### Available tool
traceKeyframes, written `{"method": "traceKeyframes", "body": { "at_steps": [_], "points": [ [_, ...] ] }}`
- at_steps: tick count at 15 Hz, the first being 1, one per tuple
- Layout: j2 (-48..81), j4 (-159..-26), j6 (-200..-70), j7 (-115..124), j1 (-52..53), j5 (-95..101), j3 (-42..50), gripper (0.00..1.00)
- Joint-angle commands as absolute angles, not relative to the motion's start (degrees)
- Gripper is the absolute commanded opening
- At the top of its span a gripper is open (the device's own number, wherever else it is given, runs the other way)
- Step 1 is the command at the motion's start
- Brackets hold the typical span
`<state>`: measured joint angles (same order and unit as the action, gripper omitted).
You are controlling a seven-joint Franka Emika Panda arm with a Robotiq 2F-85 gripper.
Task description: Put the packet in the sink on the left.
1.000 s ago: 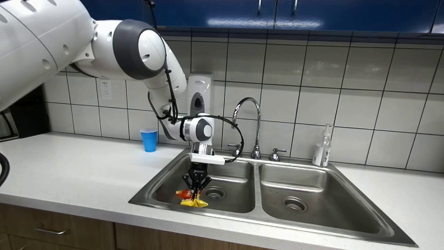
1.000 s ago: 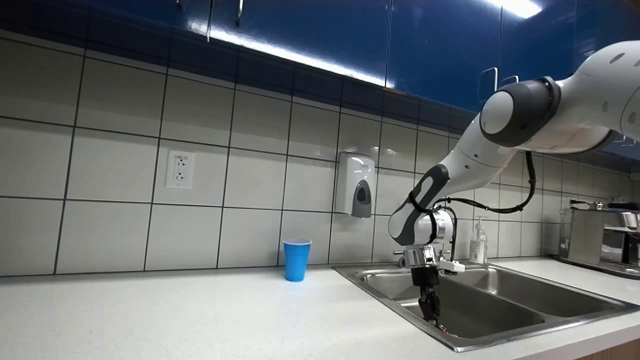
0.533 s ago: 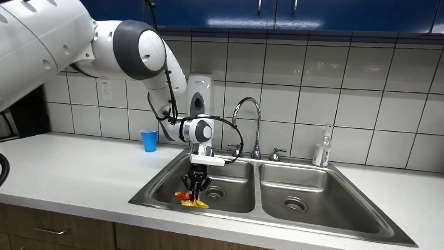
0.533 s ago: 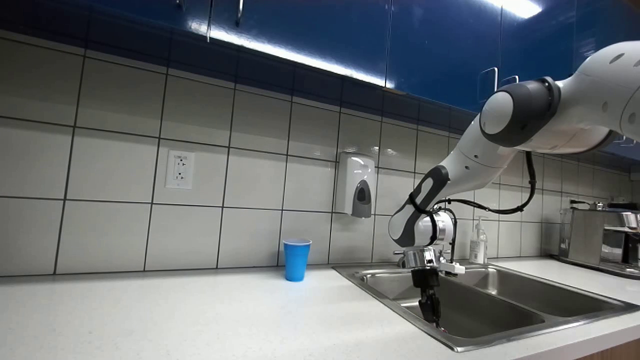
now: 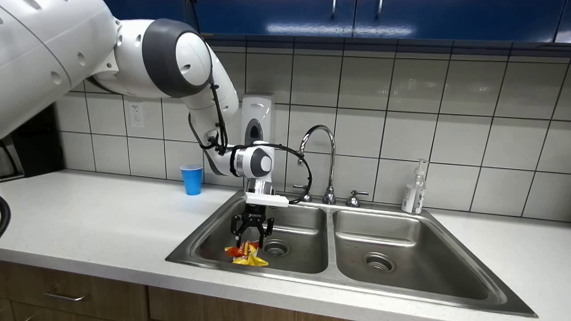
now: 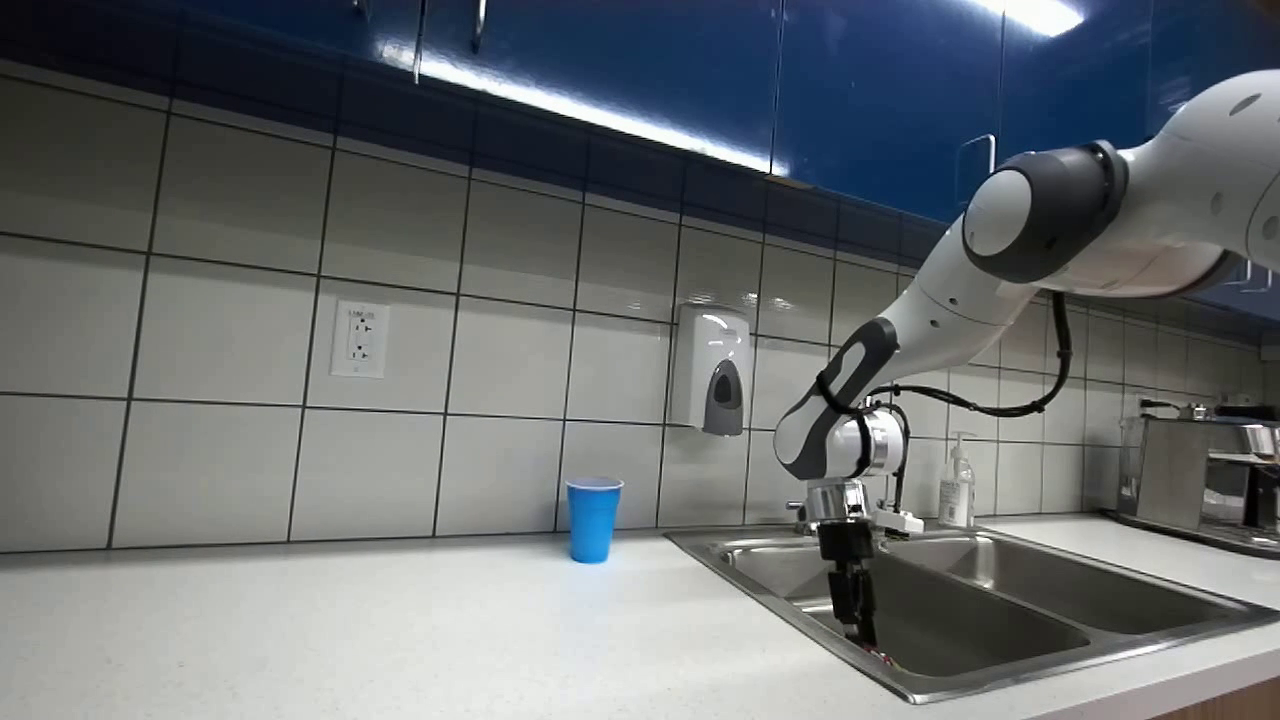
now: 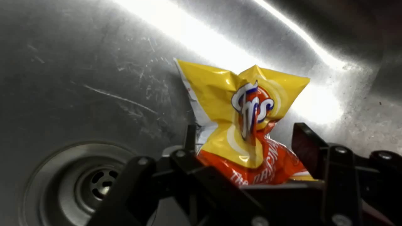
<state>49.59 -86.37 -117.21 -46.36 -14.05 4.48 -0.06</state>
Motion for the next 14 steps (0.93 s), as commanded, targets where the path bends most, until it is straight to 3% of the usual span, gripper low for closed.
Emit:
{"method": "traceKeyframes", "body": {
  "at_steps": [1, 14],
  "points": [
    [45.4, -87.9, -116.9, -48.8, -15.5, 3.2, -1.5, 1.00],
    [30.2, -98.3, -115.6, -49.3, -13.8, 2.3, -0.5, 1.00]
  ]
}}
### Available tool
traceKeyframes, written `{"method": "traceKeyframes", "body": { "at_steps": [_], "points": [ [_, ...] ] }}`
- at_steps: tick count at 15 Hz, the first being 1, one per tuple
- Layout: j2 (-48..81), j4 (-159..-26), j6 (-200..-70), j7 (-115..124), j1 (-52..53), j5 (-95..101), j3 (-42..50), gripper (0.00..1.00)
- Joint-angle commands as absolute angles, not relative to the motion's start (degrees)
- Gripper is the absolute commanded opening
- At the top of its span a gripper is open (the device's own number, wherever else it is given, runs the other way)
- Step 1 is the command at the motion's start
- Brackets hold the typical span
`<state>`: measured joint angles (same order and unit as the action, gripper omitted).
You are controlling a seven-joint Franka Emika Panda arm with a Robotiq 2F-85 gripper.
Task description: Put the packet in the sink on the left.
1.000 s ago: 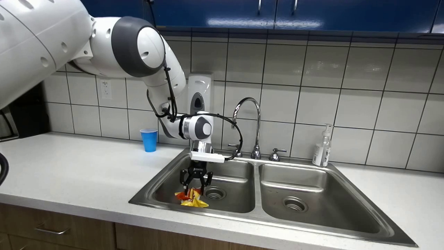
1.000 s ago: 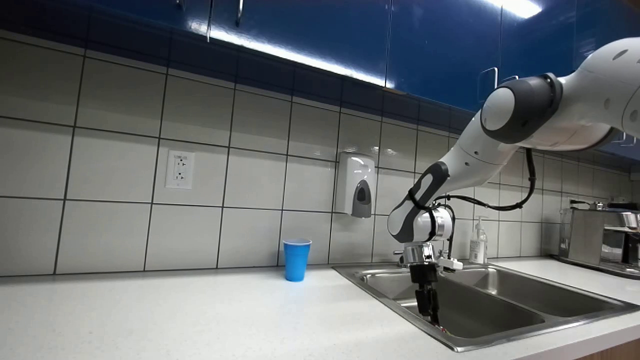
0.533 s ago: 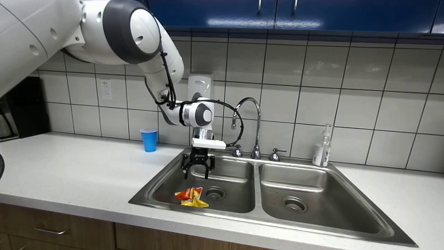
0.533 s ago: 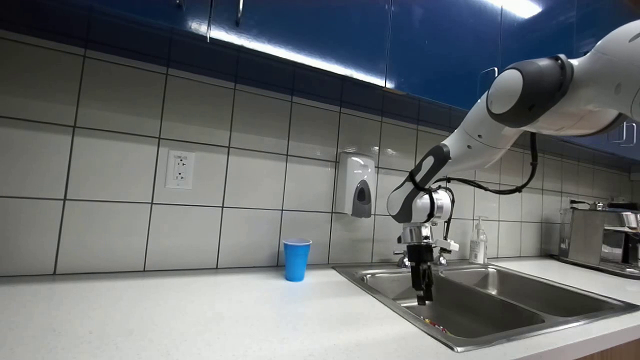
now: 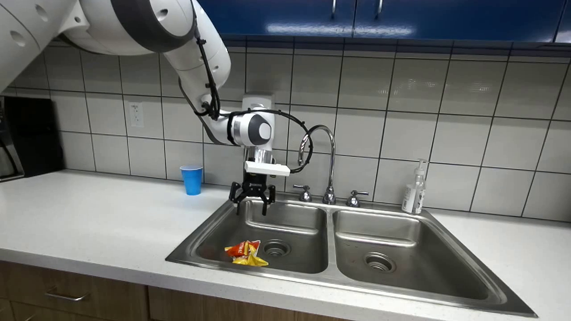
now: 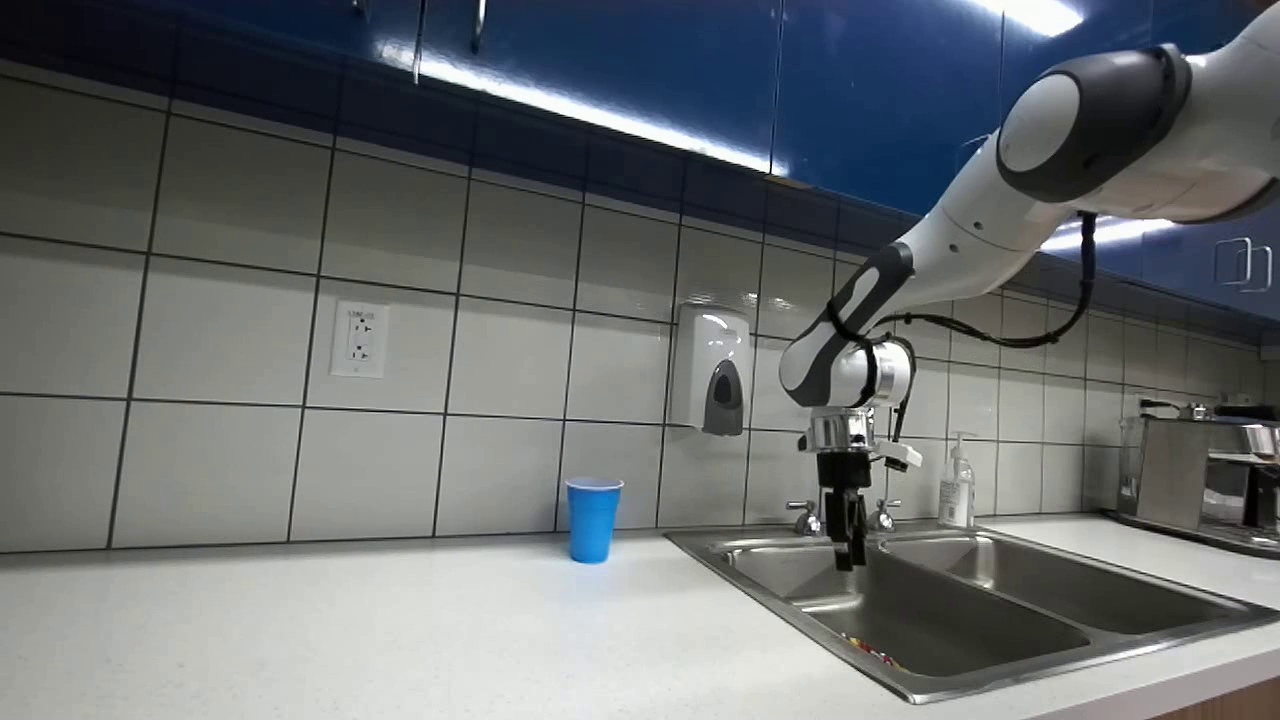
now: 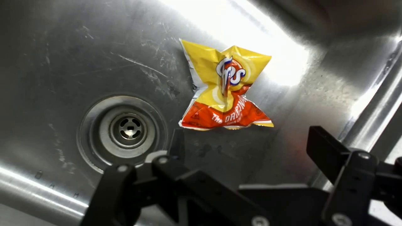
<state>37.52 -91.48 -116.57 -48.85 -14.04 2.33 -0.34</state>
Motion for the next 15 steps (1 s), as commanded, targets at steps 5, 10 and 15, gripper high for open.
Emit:
{"method": "traceKeyframes", "body": {
  "at_steps": [5, 10, 15],
  "points": [
    [20.5, -107.5, -114.2, -48.0, -12.3, 3.2, 0.4, 1.00],
    [12.4, -116.0, -112.1, -46.7, -11.0, 4.5, 1.9, 1.00],
    [4.8, -124.1, -111.8, -46.2, -10.4, 5.3, 3.1, 1.00]
  ]
}}
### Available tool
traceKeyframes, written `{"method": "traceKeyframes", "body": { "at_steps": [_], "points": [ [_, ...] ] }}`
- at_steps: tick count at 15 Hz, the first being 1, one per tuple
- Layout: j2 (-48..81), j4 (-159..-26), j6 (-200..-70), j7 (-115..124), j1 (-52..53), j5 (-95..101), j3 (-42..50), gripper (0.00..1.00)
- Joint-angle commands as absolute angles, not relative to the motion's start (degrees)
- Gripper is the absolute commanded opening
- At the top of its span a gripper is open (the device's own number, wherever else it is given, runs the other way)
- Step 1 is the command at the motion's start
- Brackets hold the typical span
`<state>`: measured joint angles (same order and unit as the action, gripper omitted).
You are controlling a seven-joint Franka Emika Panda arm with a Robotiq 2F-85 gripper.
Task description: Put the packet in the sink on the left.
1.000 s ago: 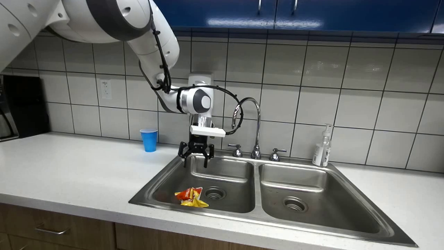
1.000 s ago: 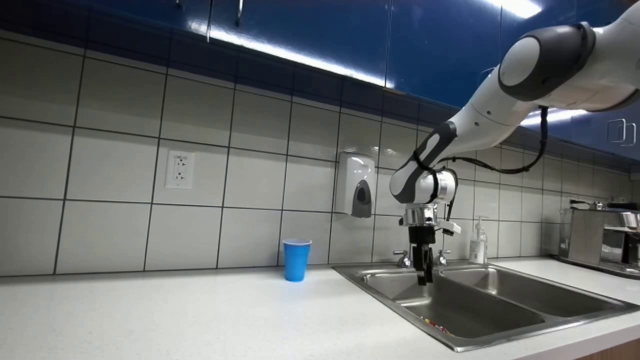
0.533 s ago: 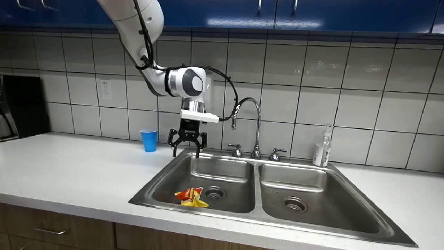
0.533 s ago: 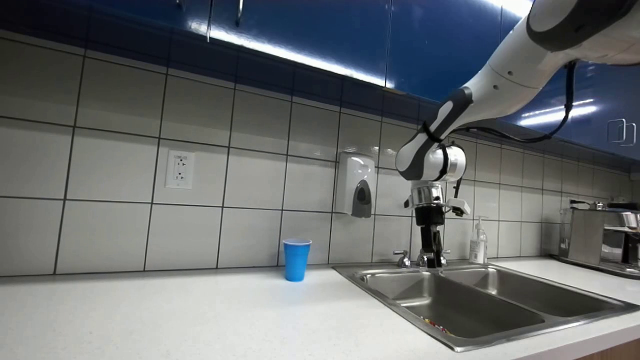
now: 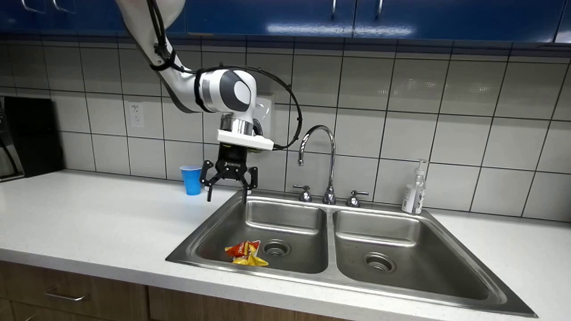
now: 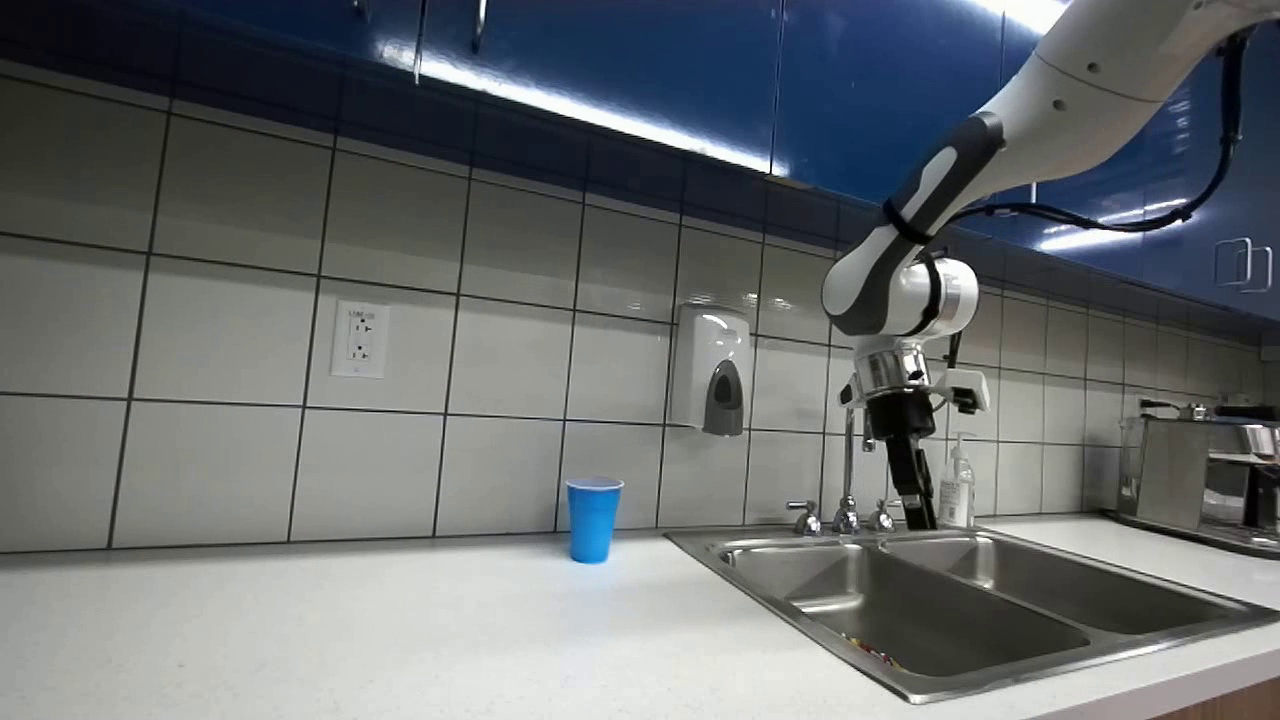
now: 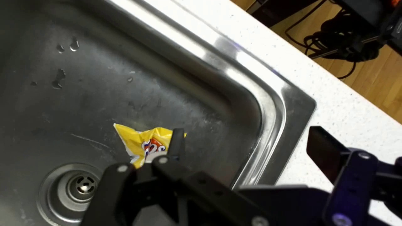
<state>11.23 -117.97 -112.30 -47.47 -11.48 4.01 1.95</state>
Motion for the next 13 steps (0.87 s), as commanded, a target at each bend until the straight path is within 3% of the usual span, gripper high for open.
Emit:
{"method": "traceKeyframes", "body": {
  "at_steps": [1, 13],
  "points": [
    [3.3, -125.6, -111.8, -46.1, -10.1, 5.5, 3.4, 1.00],
    [-1.6, -130.9, -109.6, -47.4, -7.6, 4.4, 4.3, 1.00]
  ]
}}
